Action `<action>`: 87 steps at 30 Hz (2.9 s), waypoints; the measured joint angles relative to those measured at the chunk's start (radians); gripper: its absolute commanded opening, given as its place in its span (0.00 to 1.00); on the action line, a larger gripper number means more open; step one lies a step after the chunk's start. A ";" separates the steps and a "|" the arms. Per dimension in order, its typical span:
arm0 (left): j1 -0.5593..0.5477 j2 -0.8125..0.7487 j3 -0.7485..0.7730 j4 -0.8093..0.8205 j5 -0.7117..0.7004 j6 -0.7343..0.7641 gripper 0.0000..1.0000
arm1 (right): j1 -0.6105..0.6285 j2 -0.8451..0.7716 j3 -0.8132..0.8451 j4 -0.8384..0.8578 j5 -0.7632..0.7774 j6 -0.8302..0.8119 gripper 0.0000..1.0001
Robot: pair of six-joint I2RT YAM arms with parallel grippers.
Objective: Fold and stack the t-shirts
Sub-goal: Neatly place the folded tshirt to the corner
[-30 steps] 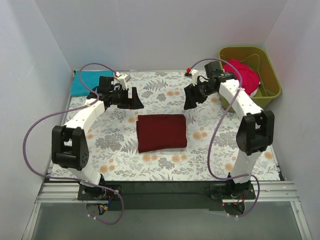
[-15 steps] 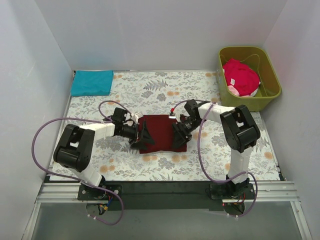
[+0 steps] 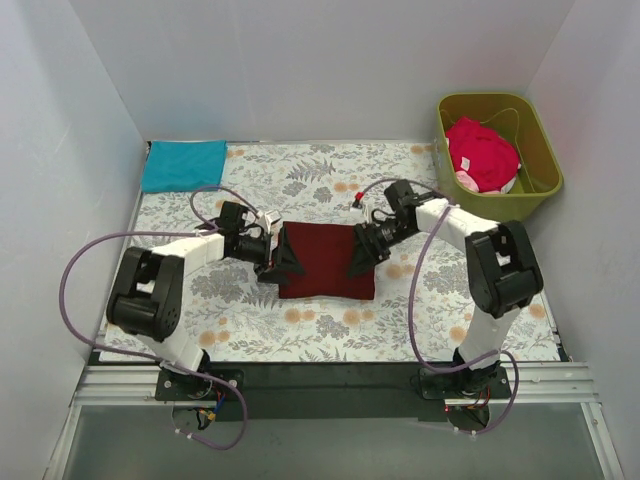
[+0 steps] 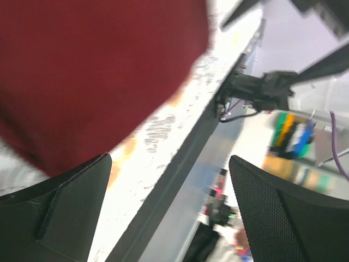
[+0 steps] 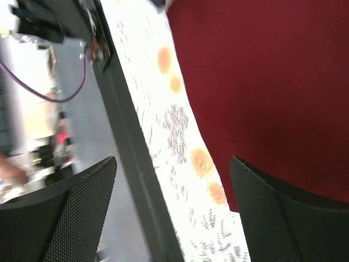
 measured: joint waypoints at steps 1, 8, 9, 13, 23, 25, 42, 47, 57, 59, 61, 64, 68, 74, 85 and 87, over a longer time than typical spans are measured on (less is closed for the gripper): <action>-0.003 -0.062 0.004 -0.002 0.010 0.010 0.89 | -0.004 -0.032 0.023 0.001 0.000 -0.006 0.93; -0.072 -0.135 0.130 0.146 0.040 -0.072 0.89 | -0.016 -0.103 0.207 0.065 0.001 0.000 0.93; -0.077 -0.103 0.144 0.180 0.038 -0.092 0.89 | -0.017 -0.081 0.215 0.080 0.003 0.007 0.93; -0.076 0.105 0.192 0.290 -0.006 -0.159 0.89 | -0.047 0.086 0.267 0.117 0.015 0.045 0.93; 0.033 0.341 0.218 0.460 0.033 -0.328 0.86 | -0.155 0.391 0.442 0.129 0.003 0.076 0.90; 0.044 0.338 0.218 0.465 0.035 -0.335 0.86 | -0.153 0.393 0.459 0.132 0.016 0.073 0.90; 0.050 0.419 0.410 0.546 -0.087 -0.404 0.84 | -0.147 0.370 0.510 0.266 0.058 0.180 0.91; 0.075 0.480 0.415 0.556 -0.079 -0.447 0.84 | -0.160 0.497 0.587 0.262 0.058 0.184 0.90; 0.103 0.277 0.361 0.430 -0.059 -0.354 0.89 | -0.174 0.360 0.559 0.264 0.103 0.214 0.91; 0.112 0.167 0.335 0.397 -0.056 -0.329 0.90 | -0.148 0.237 0.461 0.298 0.074 0.256 0.91; 0.127 0.051 0.297 0.383 -0.048 -0.313 0.90 | -0.093 0.116 0.373 0.336 0.040 0.302 0.90; 0.170 -0.081 0.242 0.355 -0.028 -0.299 0.92 | 0.023 -0.001 0.280 0.399 -0.013 0.362 0.90; 0.237 -0.155 0.188 0.302 -0.027 -0.281 0.93 | 0.169 -0.023 0.159 0.471 -0.055 0.412 0.89; 0.286 -0.179 0.161 0.208 -0.054 -0.248 0.93 | 0.197 0.129 0.026 0.501 -0.064 0.443 0.88; 0.320 -0.196 0.139 0.115 -0.127 -0.233 0.94 | 0.099 0.263 0.127 0.338 -0.103 0.328 0.81; 0.320 -0.197 0.134 0.101 -0.143 -0.233 0.94 | 0.085 0.253 0.174 0.283 -0.048 0.279 0.80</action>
